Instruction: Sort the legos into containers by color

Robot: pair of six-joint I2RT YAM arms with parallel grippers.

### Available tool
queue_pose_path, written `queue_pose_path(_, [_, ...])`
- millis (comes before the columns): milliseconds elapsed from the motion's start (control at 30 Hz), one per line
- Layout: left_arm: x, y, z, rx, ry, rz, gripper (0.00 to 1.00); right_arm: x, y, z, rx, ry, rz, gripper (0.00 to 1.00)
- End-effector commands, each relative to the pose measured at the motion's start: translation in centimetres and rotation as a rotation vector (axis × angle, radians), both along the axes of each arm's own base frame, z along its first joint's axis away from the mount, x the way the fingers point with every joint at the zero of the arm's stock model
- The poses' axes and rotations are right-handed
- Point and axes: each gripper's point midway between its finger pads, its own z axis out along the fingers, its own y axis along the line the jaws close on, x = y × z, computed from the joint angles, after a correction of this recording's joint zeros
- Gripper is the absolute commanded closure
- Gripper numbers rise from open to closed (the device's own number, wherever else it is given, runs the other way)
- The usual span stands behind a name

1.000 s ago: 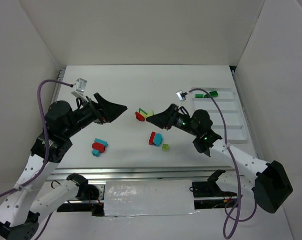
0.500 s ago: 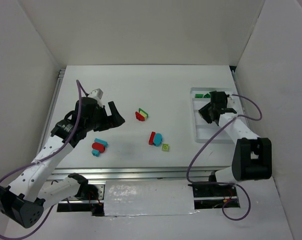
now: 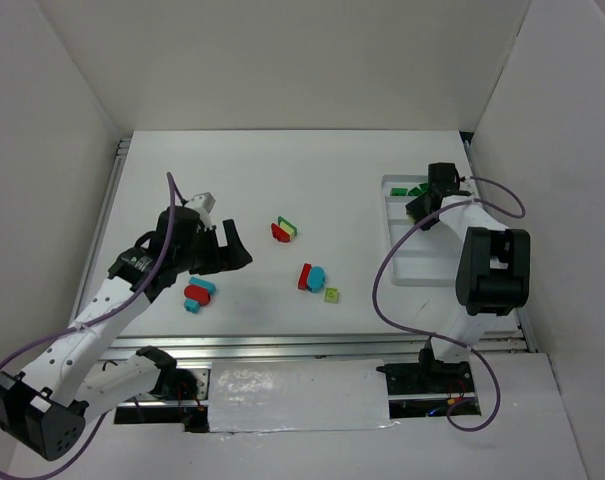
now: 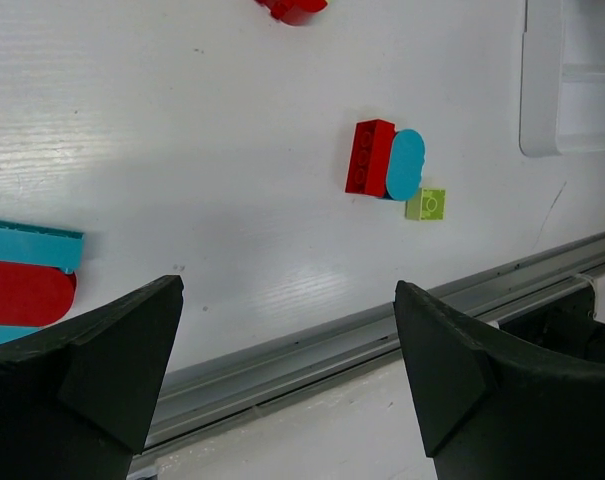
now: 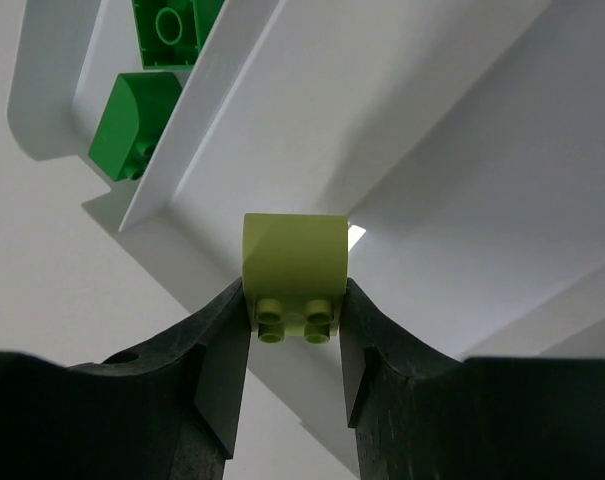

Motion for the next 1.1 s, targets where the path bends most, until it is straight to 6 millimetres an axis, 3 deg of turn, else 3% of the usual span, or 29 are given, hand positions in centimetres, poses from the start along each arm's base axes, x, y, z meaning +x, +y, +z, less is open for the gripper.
queue_pose_path(0, [0.3, -1.2, 0.9, -0.038, -0.049, -0.059, 0.01, 2.3, -0.8, 1.5, 0.001, -0.053, -0.013, 1.00])
queue_pose_path(167, [0.3, -1.7, 0.4, -0.044, -0.041, -0.087, 0.00, 3.2, -1.3, 2.4, 0.004, -0.087, -0.020, 0.99])
queue_pose_path(367, [0.1, -2.2, -0.3, -0.050, -0.027, -0.113, 0.01, 4.1, -1.7, 1.7, 0.018, -0.074, -0.011, 0.92])
queue_pose_path(467, [-0.1, -2.5, -0.4, -0.046, -0.023, -0.124, 0.00, 4.5, -1.9, 1.3, 0.018, -0.065, -0.004, 0.68])
queue_pose_path(500, [-0.1, -2.5, -0.4, -0.044, -0.022, -0.127, 0.01, 4.7, -1.9, 1.3, 0.015, -0.065, 0.002, 0.49])
queue_pose_path(567, [-0.2, -2.6, -0.4, -0.040, -0.021, -0.134, 0.00, 4.9, -1.9, 1.5, 0.013, -0.061, 0.008, 0.32])
queue_pose_path(700, [-0.2, -2.5, -0.3, -0.028, -0.026, -0.131, 0.00, 4.8, -1.6, 3.4, 0.006, -0.101, 0.036, 0.21])
queue_pose_path(767, [-0.1, -2.5, -0.2, -0.025, -0.026, -0.131, 0.01, 4.4, -1.3, 4.1, 0.003, -0.103, 0.060, 0.20])
queue_pose_path(833, [0.0, -2.3, -0.3, -0.012, -0.019, -0.123, 0.01, 3.5, -0.2, 6.0, -0.016, -0.123, 0.106, 0.20])
queue_pose_path(933, [0.9, -1.1, 0.2, 0.037, -0.038, -0.053, 0.00, 0.8, 5.4, 9.1, -0.103, -0.150, 0.293, 0.20])
queue_pose_path(967, [1.0, -0.4, 0.0, 0.063, -0.026, -0.012, 0.00, -0.5, 8.8, 9.8, -0.162, -0.153, 0.395, 0.01])
queue_pose_path(1067, [1.6, 0.9, 0.4, 0.116, -0.025, 0.060, 0.00, -4.9, 13.5, 10.9, -0.235, -0.142, 0.545, 0.00])
